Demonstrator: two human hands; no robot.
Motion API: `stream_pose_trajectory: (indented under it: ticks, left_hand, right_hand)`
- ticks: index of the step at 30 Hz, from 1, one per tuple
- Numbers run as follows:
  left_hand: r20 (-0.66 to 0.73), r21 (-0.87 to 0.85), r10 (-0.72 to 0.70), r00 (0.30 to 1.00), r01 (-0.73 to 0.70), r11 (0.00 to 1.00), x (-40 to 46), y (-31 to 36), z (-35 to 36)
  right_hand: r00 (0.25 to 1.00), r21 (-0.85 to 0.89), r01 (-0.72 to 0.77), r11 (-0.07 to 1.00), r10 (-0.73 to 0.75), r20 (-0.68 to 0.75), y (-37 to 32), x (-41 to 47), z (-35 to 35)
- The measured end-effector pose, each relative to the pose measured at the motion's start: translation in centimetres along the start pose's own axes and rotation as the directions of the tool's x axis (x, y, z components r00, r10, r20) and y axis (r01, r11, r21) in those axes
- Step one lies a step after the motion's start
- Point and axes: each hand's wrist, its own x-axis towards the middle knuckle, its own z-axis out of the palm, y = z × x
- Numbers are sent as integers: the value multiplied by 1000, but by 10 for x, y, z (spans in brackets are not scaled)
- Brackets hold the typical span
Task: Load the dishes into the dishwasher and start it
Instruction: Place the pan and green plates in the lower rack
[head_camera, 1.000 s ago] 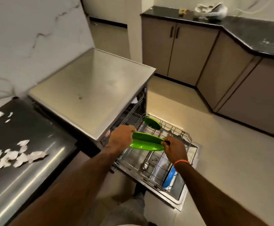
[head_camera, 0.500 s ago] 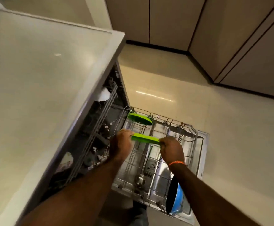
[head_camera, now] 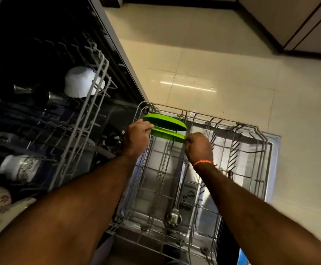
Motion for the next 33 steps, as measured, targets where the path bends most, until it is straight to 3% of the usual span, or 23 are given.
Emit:
stream_pose_trajectory:
  ticks: [7, 14, 19, 24, 28, 33]
  left_hand:
    - [21, 90, -119, 993, 117, 989, -8, 9, -2]
    - [9, 68, -171, 985, 170, 983, -64, 56, -40]
    - [101, 64, -183, 978, 177, 982, -130, 102, -93]
    - [112, -45, -254, 961, 260, 964, -218, 150, -164]
    - [125, -48, -253, 959, 261, 964, -307, 174, -230]
    - [-37, -13, -362, 932, 361, 932, -440, 187, -298]
  right_hand:
    - [999, 81, -44, 996, 43, 11, -2, -7, 0]
    - [990, 31, -94, 995, 91, 104, -20, -69, -64]
    - [972, -52, 52, 997, -38, 233, -47, -120, -126]
    - [936, -92, 181, 979, -142, 322, -104, -182, -192]
    - [840, -122, 408, 905, -319, 439, -164, -243, -233]
    - [676, -146, 655, 741, -488, 553, -236, -323, -256]
